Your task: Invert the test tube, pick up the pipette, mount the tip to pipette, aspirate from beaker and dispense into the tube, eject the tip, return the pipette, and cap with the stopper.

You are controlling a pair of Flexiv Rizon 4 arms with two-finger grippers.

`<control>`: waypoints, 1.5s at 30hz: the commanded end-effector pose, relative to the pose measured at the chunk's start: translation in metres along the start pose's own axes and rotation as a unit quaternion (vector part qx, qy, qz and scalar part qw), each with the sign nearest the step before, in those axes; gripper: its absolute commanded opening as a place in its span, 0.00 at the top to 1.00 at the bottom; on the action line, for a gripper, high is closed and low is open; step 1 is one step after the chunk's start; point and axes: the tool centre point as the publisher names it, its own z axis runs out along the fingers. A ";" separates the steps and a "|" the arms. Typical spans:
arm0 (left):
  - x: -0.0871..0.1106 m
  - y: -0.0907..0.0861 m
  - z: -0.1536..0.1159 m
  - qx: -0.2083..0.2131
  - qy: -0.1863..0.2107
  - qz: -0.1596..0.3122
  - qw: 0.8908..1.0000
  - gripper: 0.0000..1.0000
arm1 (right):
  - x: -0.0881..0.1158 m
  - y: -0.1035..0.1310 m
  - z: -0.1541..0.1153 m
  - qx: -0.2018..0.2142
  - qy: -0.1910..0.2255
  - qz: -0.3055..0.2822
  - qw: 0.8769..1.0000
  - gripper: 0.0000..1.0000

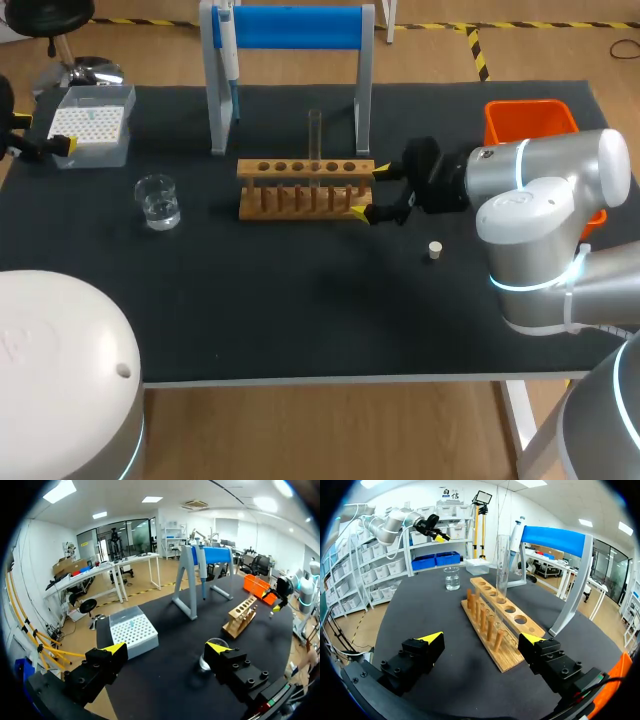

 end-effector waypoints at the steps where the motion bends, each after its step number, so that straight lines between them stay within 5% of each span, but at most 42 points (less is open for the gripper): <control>1: -0.003 -0.001 0.028 -0.014 -0.011 -0.001 1.000 0.00 | 0.000 0.000 -0.001 0.000 0.001 0.000 1.000 0.00; 20: -0.045 -0.004 0.133 -0.047 -0.087 -0.065 0.993 0.00 | 0.000 0.000 -0.001 0.000 0.001 0.000 1.000 0.00; 36: -0.074 -0.005 0.163 -0.045 -0.125 -0.109 0.985 0.00 | 0.000 0.000 -0.001 0.000 0.001 0.000 1.000 0.00; 38: -0.075 -0.005 0.165 -0.044 -0.124 -0.111 0.985 0.39 | 0.000 0.000 -0.001 0.000 0.001 0.000 1.000 0.00; 45: -0.077 -0.005 0.170 -0.041 -0.126 -0.119 0.984 0.46 | 0.000 0.000 -0.001 0.000 0.001 0.000 1.000 0.00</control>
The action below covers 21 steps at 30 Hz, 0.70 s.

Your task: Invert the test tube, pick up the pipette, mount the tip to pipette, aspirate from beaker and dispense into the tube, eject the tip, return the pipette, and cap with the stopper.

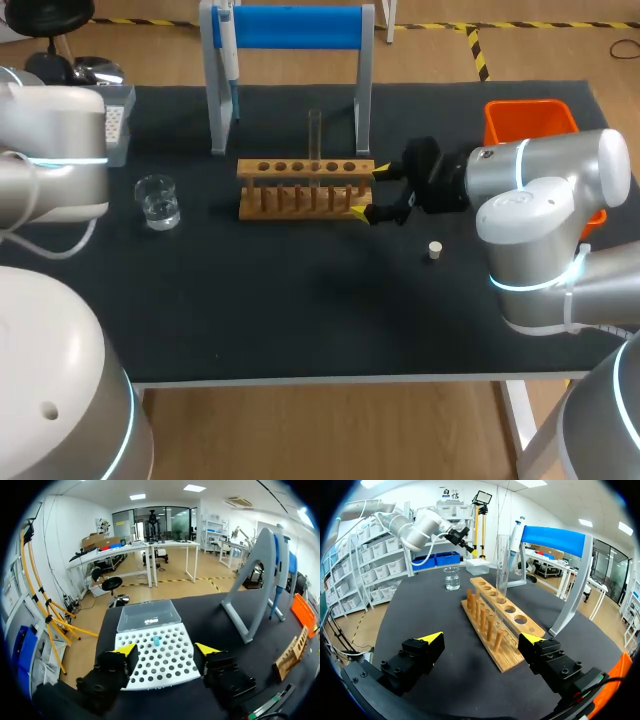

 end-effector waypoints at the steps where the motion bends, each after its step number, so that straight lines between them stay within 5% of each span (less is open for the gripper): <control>1: 0.000 0.002 0.009 0.004 -0.003 -0.003 1.000 0.45 | 0.000 0.000 -0.001 0.000 0.001 0.000 1.000 0.00; 21: -0.004 0.002 0.026 0.001 0.000 -0.037 0.999 0.53 | 0.000 0.000 -0.001 0.000 0.001 0.000 1.000 0.00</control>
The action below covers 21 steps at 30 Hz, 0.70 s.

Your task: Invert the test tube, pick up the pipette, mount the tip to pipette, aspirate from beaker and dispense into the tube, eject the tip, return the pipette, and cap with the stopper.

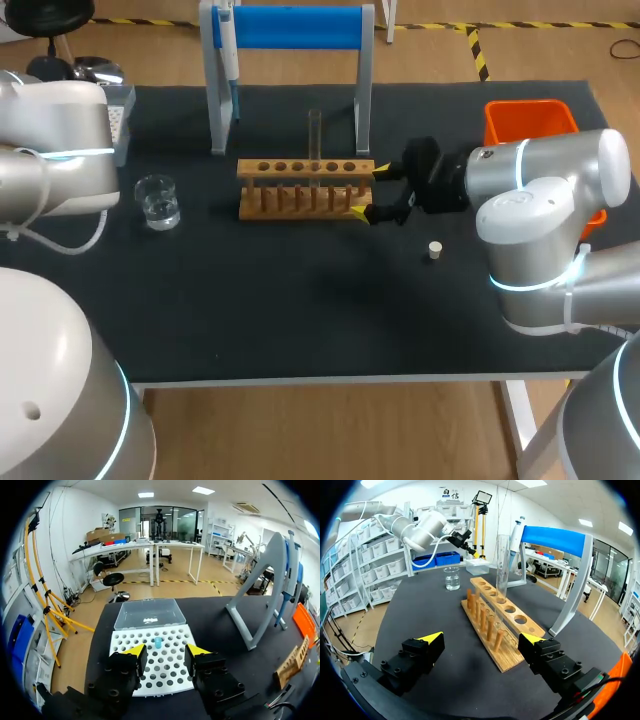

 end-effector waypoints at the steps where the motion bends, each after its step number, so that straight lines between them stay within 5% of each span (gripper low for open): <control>1: -0.001 -0.001 0.008 0.000 -0.002 -0.002 1.000 0.53 | 0.000 0.000 -0.001 0.000 0.001 0.000 1.000 0.00; 21: -0.004 -0.002 0.023 -0.003 -0.007 -0.006 1.000 0.56 | 0.000 0.000 -0.001 0.000 0.001 0.000 1.000 0.00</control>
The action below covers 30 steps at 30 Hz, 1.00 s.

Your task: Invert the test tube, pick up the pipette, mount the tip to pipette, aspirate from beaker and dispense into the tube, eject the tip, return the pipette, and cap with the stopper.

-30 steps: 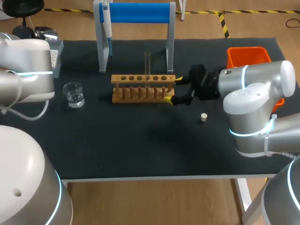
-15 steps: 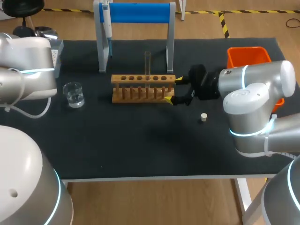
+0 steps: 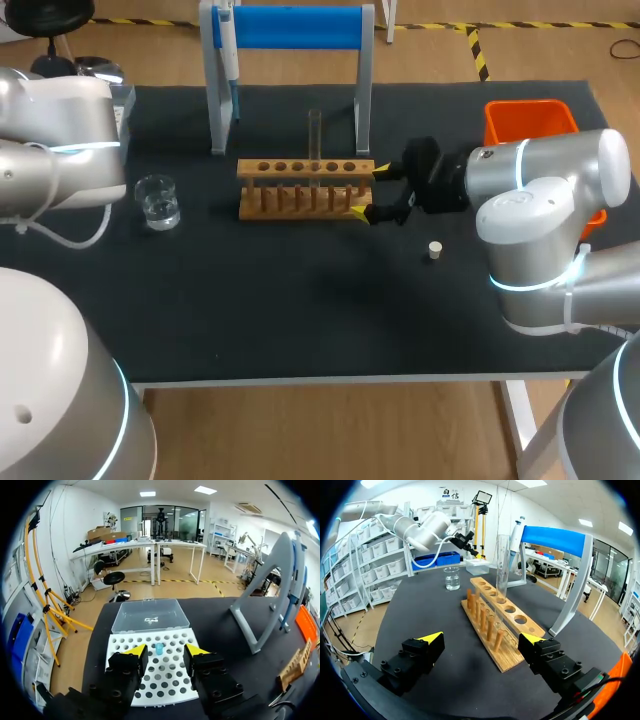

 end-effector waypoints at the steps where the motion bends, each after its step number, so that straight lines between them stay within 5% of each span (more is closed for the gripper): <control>1: -0.002 0.000 0.008 0.000 -0.003 -0.002 1.000 0.56 | 0.000 0.000 -0.001 0.000 0.001 0.000 1.000 0.00; 30: -0.004 -0.001 0.019 -0.002 -0.007 0.000 1.000 0.64 | 0.000 0.000 -0.001 0.000 0.001 0.000 1.000 0.00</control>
